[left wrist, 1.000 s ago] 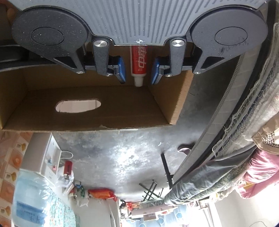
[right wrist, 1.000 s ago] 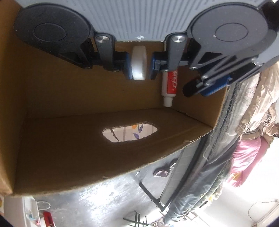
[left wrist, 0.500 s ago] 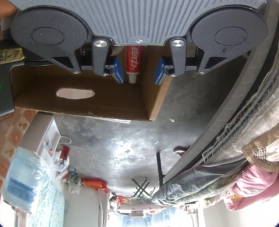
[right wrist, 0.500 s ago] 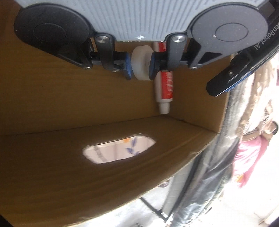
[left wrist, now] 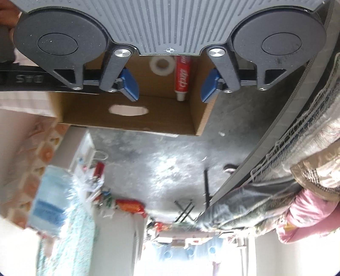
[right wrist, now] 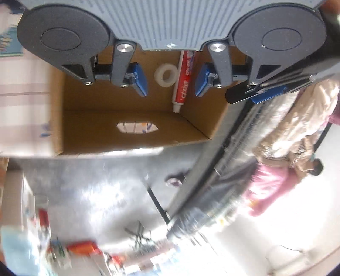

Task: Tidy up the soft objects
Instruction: 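Move both open tools back over the bed, then grasp the green scrunchie with the left tool while the right tool reaches toward the blue bandage box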

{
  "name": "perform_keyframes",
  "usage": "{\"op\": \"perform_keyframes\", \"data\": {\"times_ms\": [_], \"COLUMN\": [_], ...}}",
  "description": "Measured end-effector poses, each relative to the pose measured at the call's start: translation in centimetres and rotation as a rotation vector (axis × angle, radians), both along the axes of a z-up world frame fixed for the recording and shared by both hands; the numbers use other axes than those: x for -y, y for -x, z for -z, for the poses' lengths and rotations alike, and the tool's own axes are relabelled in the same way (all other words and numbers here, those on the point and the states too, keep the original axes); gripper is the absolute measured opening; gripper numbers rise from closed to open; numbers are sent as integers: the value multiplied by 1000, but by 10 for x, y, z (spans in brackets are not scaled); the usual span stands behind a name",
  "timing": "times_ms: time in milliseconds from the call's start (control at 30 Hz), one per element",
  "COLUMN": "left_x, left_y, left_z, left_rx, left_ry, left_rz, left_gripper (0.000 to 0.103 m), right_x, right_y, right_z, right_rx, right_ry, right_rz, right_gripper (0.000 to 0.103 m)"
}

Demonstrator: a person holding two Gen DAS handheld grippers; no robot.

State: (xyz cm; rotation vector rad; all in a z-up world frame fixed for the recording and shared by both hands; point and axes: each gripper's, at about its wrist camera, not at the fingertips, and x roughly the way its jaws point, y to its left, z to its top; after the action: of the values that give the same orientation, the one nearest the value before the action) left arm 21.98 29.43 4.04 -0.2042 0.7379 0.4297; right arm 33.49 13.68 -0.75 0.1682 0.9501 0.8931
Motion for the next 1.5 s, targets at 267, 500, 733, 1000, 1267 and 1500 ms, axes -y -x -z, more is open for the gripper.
{"op": "perform_keyframes", "data": {"times_ms": [267,500,733,1000,1267,1500], "left_x": [61,128,184,267,369,415], "left_y": [80,148,194,203,160,114], "left_z": [-47,-43,-9,29,66,89], "left_rx": [60,22,36,35,-13,16], "left_ry": [-20,-18,6,56,-13,-102], "left_rz": [137,286,378,558,742,728], "left_gripper": [94,97,97,98,98,98], "right_x": [126,261,382,456,468,489], "right_y": [77,145,201,234,223,206], "right_z": [-49,-57,-21,43,68,76], "right_rx": [110,148,129,51,123,167], "right_ry": [-89,-133,-181,-214,-160,-131], "right_rz": [-29,63,314,571,678,724], "right_gripper": [61,64,64,64,64,64]}}
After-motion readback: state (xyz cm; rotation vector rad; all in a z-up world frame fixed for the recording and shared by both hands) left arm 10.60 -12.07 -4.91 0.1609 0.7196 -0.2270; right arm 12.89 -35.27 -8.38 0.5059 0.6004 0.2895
